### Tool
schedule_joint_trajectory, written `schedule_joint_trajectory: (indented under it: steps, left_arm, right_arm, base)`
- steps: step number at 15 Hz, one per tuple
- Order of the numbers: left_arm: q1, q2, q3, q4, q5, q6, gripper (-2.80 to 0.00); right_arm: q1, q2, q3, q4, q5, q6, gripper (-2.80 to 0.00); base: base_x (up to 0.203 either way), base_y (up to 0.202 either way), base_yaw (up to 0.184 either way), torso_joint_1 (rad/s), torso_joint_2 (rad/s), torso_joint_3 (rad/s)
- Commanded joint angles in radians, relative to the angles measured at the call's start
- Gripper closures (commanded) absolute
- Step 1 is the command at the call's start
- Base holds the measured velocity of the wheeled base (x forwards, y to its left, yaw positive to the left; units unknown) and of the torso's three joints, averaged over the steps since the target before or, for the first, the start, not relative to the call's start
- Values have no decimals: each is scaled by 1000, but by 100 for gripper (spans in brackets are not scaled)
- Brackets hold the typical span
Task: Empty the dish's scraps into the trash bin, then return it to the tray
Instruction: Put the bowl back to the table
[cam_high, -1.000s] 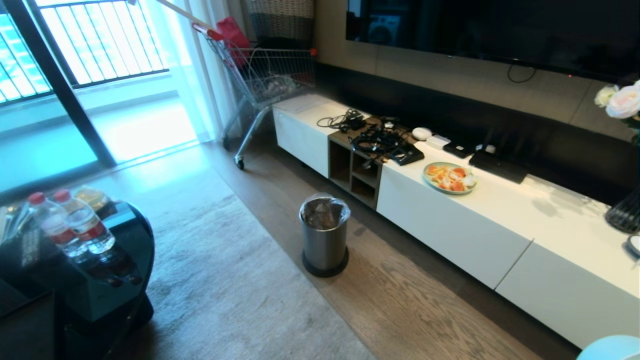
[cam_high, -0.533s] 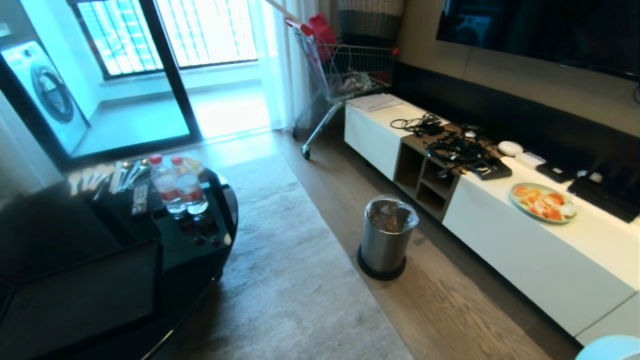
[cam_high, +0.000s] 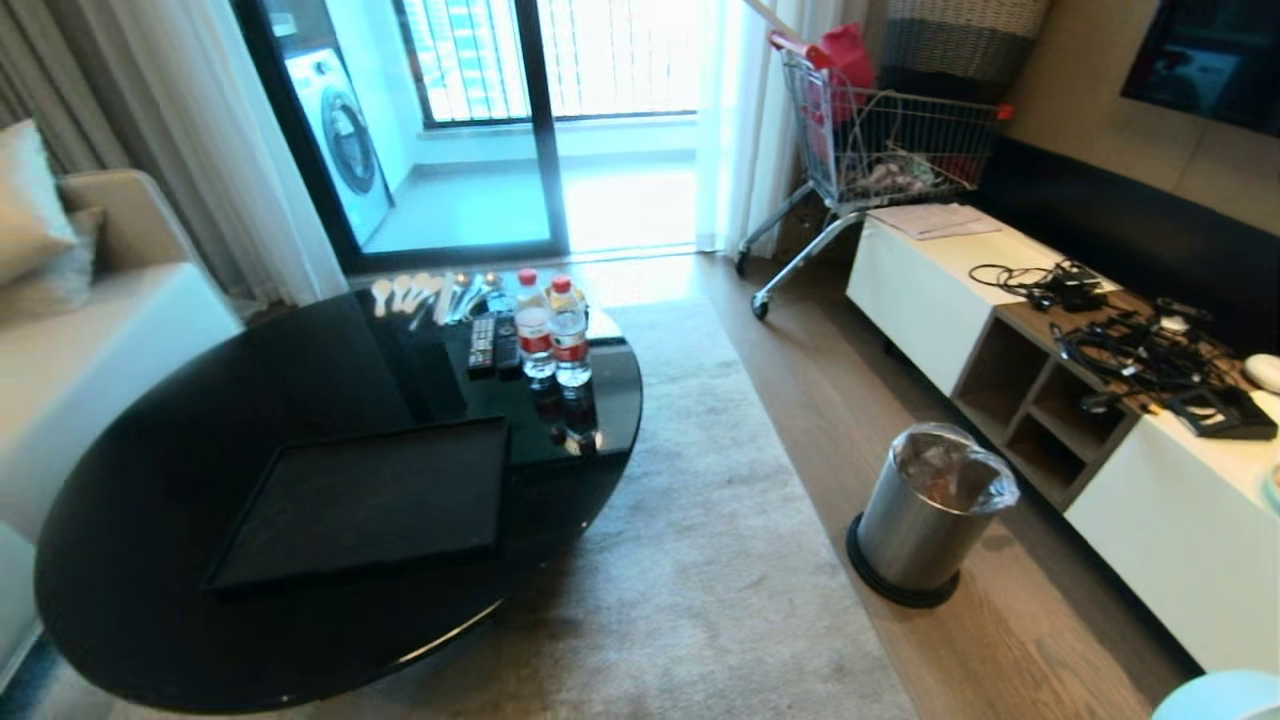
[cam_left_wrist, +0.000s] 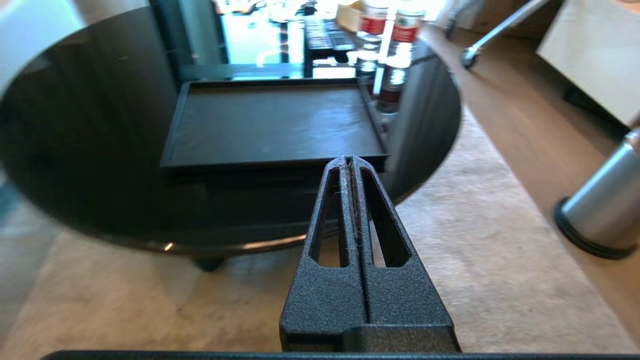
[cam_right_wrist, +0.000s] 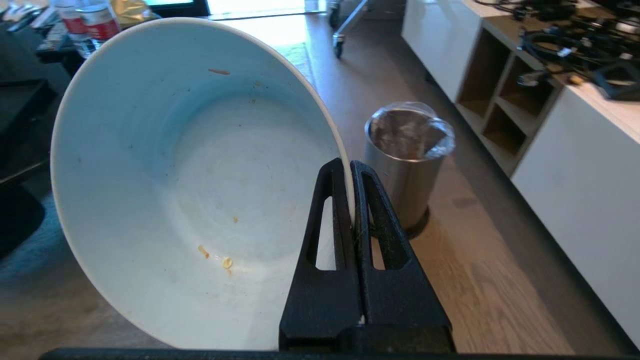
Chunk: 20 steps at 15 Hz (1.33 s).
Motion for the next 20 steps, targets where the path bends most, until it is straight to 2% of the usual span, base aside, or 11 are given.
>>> schedule_joint_trajectory:
  steps: [1,13,20]
  left_arm:
    - [0,0,0,0,0,-1,0]
    - [0,0,0,0,0,-1,0]
    - [0,0,0,0,0,-1,0]
  right_arm:
    - [0,2,0,0,1,0,0]
    - [0,2,0,0,-1,0,0]
    - [0,0,0,0,-1,0,0]
  base:
    - [0,-10,168,4,1,-2]
    - [-1,-9,165,3,2,2]
    - [0,-2,23,1,0,2]
